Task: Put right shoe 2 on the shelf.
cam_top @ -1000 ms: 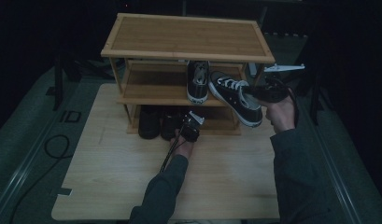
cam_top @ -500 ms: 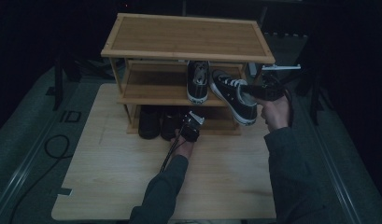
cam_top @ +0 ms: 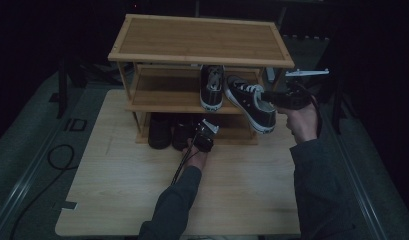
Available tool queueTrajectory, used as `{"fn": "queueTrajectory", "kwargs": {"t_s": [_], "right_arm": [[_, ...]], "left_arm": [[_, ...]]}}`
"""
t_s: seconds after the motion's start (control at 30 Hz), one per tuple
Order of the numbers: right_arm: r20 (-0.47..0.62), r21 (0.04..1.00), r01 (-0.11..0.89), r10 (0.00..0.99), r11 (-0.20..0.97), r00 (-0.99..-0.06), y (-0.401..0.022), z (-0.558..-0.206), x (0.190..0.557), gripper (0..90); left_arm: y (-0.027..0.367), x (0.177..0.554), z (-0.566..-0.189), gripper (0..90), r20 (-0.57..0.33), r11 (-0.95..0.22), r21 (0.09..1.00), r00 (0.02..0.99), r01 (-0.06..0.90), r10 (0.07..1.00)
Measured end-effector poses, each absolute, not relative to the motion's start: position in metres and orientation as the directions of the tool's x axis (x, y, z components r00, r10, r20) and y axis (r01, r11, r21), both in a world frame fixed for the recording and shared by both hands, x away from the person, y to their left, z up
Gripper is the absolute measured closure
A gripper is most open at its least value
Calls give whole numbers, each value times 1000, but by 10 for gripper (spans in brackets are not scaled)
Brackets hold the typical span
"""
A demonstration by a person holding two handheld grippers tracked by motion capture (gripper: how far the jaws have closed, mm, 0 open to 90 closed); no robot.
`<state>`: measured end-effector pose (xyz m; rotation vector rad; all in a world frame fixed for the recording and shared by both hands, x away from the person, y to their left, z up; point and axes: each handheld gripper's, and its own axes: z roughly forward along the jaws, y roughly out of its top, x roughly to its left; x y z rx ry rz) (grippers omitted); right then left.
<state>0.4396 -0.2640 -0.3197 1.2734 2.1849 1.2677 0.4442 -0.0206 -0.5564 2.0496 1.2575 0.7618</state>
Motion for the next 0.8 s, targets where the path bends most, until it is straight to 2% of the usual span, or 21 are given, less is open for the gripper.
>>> {"fn": "queueTrajectory", "kwargs": {"t_s": [0.33,0.53,0.8], "right_arm": [[114,826,511,819,236,-562,-273,-313,430,779],[42,832,483,838,272,-544,-282,-305,416,842],[-21,810,478,831,341,-556,-292,-316,397,892]], "left_arm": [[-21,444,-556,900,156,-364,745,384,559,910],[-21,444,-556,900,156,-363,745,384,560,910],[-21,444,-556,900,156,-364,745,384,559,910]]}}
